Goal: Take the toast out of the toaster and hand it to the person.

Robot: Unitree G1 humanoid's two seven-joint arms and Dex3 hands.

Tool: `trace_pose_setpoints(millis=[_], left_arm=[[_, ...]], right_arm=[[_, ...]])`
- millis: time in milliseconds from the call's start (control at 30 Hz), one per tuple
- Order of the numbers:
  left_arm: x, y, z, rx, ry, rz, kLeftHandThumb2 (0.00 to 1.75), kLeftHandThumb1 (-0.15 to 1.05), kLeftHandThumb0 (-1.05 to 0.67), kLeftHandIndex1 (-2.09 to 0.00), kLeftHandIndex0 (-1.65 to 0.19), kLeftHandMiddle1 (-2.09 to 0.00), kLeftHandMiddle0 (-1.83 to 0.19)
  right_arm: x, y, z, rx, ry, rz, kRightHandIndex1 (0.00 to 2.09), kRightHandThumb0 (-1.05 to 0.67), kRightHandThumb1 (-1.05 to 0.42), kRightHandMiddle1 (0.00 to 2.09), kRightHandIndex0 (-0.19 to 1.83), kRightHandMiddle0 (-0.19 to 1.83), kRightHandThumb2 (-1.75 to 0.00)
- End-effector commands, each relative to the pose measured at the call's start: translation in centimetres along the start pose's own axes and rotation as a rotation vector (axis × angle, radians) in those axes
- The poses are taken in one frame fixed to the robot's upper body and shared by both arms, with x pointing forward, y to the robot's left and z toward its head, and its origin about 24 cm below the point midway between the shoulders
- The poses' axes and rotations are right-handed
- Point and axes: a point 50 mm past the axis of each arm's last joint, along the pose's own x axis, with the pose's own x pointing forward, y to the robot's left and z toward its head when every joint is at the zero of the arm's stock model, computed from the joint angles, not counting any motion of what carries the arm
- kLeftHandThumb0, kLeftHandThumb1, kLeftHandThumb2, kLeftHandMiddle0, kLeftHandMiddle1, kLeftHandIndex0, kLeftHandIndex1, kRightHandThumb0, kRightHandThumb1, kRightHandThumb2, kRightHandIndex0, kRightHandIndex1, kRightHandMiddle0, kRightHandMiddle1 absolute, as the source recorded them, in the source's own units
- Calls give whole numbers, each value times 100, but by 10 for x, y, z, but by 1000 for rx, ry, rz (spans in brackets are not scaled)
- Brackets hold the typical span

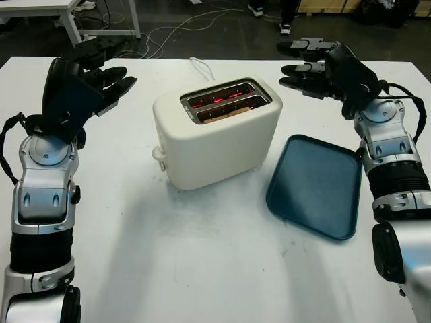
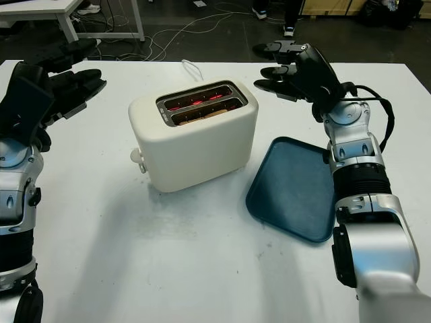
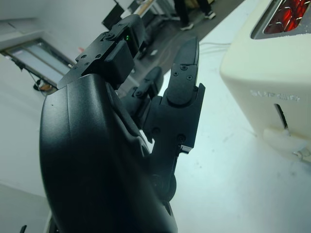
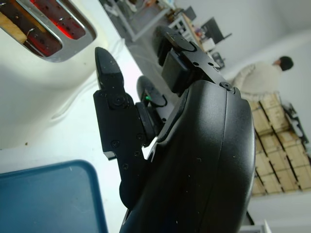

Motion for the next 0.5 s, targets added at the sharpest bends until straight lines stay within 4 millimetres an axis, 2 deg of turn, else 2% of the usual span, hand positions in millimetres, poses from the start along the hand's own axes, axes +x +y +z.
trace_pose_setpoints(millis=[0, 467], left_arm=[[-1, 1, 0, 1, -2, 2, 6, 92, -35, -2, -64, -10, -72], [-1, 0, 1, -10, 6, 5, 7, 92, -29, -1, -63, -13, -69]], right_arm=[[-2, -1, -1, 20, -10, -5, 7, -32, -89, 2, 70, 65, 0], [-4, -3, -2, 10, -4, -13, 5, -30, -89, 0, 68, 63, 0]])
